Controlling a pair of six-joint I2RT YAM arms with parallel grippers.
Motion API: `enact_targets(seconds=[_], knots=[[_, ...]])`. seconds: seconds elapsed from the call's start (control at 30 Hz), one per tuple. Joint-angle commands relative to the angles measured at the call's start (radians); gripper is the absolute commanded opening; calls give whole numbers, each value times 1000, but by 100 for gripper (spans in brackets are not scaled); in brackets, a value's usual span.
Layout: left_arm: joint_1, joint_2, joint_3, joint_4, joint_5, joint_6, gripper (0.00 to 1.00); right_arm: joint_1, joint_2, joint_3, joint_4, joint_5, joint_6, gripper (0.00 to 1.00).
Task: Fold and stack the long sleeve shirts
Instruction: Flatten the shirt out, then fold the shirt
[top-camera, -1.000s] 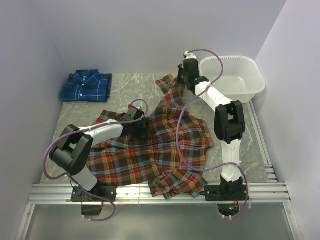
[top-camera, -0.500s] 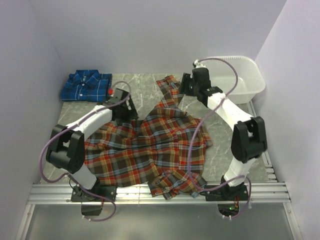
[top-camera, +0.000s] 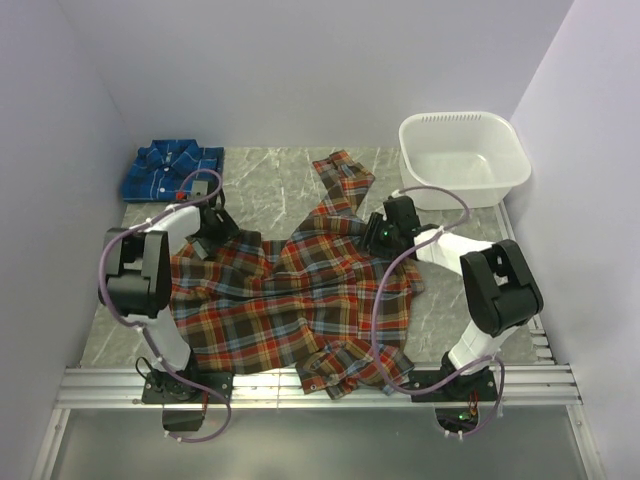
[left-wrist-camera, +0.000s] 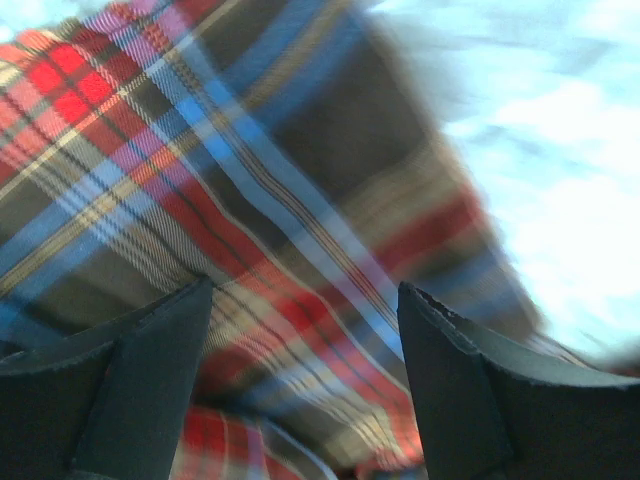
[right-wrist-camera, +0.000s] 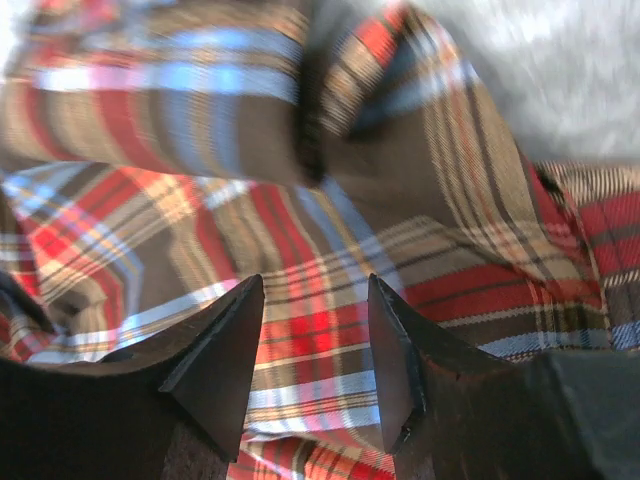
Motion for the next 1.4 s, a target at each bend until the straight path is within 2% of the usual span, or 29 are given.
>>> enact_targets(seconds=[0.0, 0.23, 0.33, 0.47, 0.63, 0.83, 1.0, 1.13, 1.37], knots=[[30, 78, 31, 19, 31, -36, 81, -15, 15, -49, 84, 0, 98, 54], [180, 137, 3, 23, 41, -68, 81, -83, -33, -164, -15, 74, 159, 59], [220, 144, 5, 3, 39, -89, 82, -135, -70, -223, -24, 30, 192, 61], [242, 119, -22, -24, 9, -108, 82, -139, -122, -235, -96, 45, 247, 62], [253, 46, -35, -61, -21, -103, 84, -141, -184, -247, -181, 89, 239, 63], [253, -81, 42, -148, -50, -100, 88, -123, -273, -162, -245, 137, 112, 65], [251, -134, 121, -207, -116, -134, 88, -77, -326, -25, -233, 210, -129, 71], [251, -47, 213, -256, -114, -172, 87, -67, -301, 52, -206, 260, -236, 79], [251, 136, 376, -337, -139, -215, 84, -37, -251, 69, -140, 300, -298, 80]])
